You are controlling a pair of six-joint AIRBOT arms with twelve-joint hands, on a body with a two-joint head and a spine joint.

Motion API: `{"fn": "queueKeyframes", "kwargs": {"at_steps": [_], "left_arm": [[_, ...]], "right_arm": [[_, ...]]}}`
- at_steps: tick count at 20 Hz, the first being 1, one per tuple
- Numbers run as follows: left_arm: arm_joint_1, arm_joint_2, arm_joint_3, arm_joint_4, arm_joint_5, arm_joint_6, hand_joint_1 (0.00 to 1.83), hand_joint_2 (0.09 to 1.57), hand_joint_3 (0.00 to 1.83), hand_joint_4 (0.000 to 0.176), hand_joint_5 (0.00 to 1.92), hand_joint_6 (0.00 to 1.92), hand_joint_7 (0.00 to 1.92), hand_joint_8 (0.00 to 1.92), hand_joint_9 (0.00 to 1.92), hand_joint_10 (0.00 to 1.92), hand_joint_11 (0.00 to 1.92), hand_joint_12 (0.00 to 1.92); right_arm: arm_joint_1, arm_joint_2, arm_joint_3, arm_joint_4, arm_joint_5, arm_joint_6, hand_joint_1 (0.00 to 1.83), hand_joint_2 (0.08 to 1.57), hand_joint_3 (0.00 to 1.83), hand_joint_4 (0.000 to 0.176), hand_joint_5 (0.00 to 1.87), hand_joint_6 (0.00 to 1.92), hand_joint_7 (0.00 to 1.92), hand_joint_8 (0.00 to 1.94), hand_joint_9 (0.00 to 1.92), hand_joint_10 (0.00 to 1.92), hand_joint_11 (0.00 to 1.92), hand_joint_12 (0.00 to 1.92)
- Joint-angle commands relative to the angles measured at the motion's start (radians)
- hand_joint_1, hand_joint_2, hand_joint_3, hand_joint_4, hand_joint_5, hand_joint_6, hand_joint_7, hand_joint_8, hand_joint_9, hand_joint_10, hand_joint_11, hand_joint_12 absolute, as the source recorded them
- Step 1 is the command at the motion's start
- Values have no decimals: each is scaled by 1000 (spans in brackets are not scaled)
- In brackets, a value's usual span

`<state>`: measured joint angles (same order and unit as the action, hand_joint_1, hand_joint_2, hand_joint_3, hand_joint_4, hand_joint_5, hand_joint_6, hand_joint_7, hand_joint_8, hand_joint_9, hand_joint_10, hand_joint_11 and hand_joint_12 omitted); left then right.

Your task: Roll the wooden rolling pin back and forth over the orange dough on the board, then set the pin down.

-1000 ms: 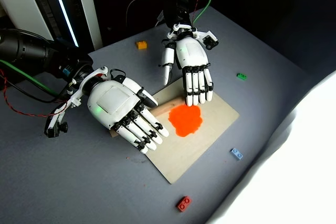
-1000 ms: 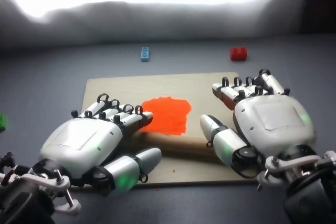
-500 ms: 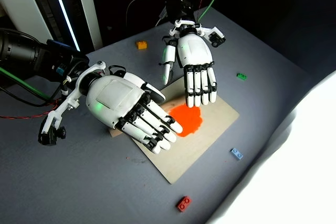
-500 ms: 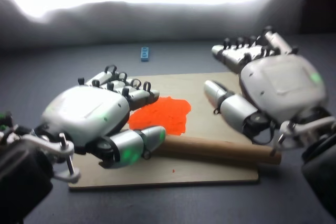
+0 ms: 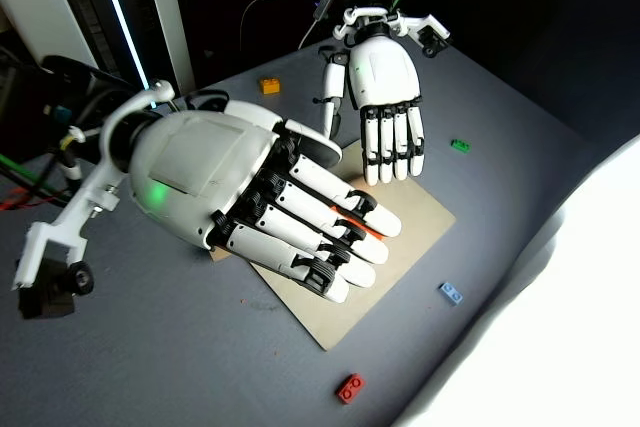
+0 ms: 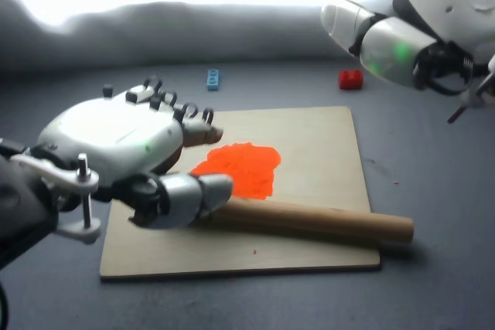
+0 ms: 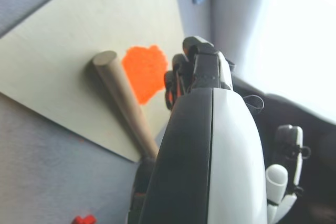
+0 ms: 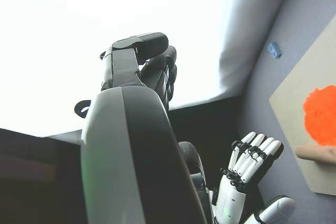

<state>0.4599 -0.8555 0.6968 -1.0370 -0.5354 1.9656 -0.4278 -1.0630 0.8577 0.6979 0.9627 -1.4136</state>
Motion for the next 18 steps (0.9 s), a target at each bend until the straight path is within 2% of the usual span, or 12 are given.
{"fn": "queueKeyframes", "kwargs": {"at_steps": [1,3,4,9,13,18], "left_arm": [[-29,8,-5,9,-36,36,0,1413,0,0,349,7,375,3,262,3,0,443],[-79,7,-17,-53,-12,112,0,1413,0,0,349,7,375,3,262,3,0,444],[-89,7,-21,-59,-12,119,0,1413,0,0,349,7,375,3,262,3,0,445],[-109,7,-26,-62,8,121,0,1412,0,0,344,4,378,3,265,4,0,449],[-118,13,-27,-63,31,121,0,1412,0,0,344,4,378,3,265,4,0,451],[-129,21,-27,-63,42,119,0,1412,0,0,344,3,378,2,265,3,0,452]], "right_arm": [[15,2,-5,-53,53,8,0,1383,0,0,438,21,502,6,486,84,0,1191],[40,10,-5,-53,26,37,0,1383,0,0,438,21,502,6,486,84,0,1191],[50,17,-5,-52,7,47,0,1383,0,0,438,21,502,6,486,84,0,1192],[84,24,1,22,-55,25,0,1383,0,0,434,18,496,3,486,85,0,1188],[84,26,1,24,-59,-19,0,1382,0,0,434,18,496,2,486,85,0,1184],[90,31,2,24,-81,-10,0,1382,0,0,434,18,496,2,485,86,0,1181]]}}
